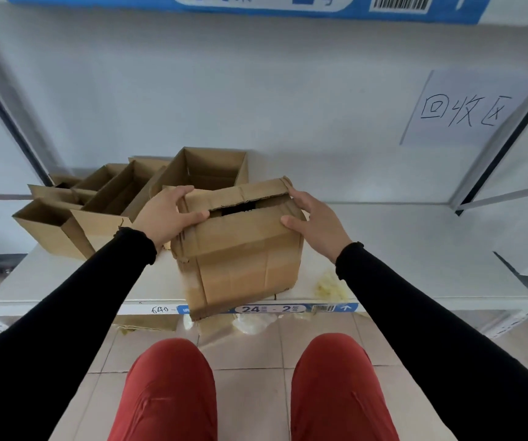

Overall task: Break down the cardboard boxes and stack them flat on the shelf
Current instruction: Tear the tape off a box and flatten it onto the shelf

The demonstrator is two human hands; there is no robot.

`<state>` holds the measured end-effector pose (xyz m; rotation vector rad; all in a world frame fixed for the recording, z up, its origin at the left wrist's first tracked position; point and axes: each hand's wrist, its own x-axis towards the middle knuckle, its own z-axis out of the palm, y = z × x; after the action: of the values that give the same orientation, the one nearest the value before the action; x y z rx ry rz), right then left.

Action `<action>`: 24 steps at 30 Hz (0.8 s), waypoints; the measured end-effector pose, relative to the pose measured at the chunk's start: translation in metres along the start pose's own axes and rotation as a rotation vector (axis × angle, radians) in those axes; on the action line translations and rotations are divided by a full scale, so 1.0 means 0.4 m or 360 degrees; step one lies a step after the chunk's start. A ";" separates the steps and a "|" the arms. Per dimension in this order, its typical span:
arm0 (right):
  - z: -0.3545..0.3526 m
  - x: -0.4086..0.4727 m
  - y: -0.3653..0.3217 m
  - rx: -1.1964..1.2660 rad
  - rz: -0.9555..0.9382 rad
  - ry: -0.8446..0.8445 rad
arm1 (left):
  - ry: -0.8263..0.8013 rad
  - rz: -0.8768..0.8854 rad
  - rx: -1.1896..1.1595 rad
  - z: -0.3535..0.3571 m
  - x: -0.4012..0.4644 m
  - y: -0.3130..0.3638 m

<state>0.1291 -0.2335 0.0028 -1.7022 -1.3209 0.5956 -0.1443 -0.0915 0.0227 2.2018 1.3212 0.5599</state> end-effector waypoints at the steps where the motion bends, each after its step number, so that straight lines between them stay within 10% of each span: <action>1: 0.002 -0.006 0.000 -0.0019 -0.0040 0.0039 | 0.0024 0.0020 -0.0013 -0.002 0.004 0.002; 12: -0.001 -0.053 -0.022 0.0943 0.0009 0.0051 | -0.0012 -0.0124 -0.0625 -0.039 0.035 0.058; 24: -0.055 -0.112 -0.049 0.0375 0.0061 -0.0327 | -0.0069 -0.0262 -0.0842 -0.044 0.042 0.043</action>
<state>0.1221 -0.2820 0.0243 -1.5066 -1.3037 0.9314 -0.1354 -0.0794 0.0486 1.6517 1.1551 0.6995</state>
